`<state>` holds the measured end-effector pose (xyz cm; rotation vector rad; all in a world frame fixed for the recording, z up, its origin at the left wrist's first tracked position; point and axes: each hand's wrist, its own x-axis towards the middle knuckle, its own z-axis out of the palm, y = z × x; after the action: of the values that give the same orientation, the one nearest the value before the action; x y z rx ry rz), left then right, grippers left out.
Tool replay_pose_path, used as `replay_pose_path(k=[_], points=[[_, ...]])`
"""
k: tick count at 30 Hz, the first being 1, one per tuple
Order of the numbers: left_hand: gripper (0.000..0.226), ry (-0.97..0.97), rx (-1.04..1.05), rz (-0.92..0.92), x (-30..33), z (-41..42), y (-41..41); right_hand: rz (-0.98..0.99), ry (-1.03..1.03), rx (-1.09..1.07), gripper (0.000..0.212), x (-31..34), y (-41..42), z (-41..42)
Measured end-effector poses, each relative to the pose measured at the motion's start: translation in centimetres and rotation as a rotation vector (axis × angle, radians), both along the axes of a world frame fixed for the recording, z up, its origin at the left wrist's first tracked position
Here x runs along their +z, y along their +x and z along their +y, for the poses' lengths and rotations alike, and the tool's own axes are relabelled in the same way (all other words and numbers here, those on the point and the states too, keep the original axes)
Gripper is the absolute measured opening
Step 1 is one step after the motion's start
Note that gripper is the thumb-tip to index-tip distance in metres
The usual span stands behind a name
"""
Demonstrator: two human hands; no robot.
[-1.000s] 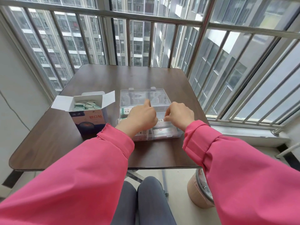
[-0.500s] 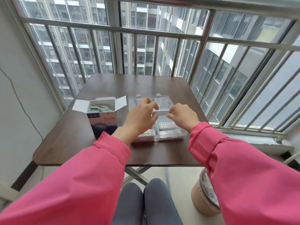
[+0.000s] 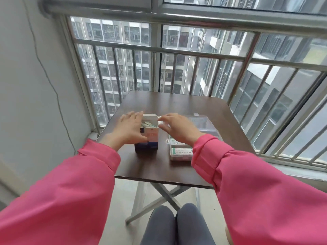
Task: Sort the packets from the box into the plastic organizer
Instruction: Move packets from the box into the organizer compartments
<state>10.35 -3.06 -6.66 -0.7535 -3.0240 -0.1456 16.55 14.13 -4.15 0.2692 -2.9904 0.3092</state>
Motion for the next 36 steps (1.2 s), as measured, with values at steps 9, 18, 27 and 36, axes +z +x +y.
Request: replay_pose_path(k=[9, 18, 27, 36], points=[[0.074, 0.298, -0.192, 0.146, -0.9, -0.6, 2.3, 0.087, -0.102, -0.089, 0.017, -0.8, 1.1, -0.8], [0.067, 0.31, -0.186, 0.182, -0.8, -0.5, 4.0, 0.081, 0.057, -0.091, 0.017, -0.9, 1.0, -2.3], [0.066, 0.34, -0.202, 0.142, -1.0, 0.1, 3.6, 0.096, 0.213, -0.12, 0.022, -1.1, 0.1, -2.7], [0.065, 0.366, -0.209, 0.131, -1.2, 0.1, 3.2, 0.145, 0.332, -0.095, 0.019, -1.1, -0.2, -2.4]])
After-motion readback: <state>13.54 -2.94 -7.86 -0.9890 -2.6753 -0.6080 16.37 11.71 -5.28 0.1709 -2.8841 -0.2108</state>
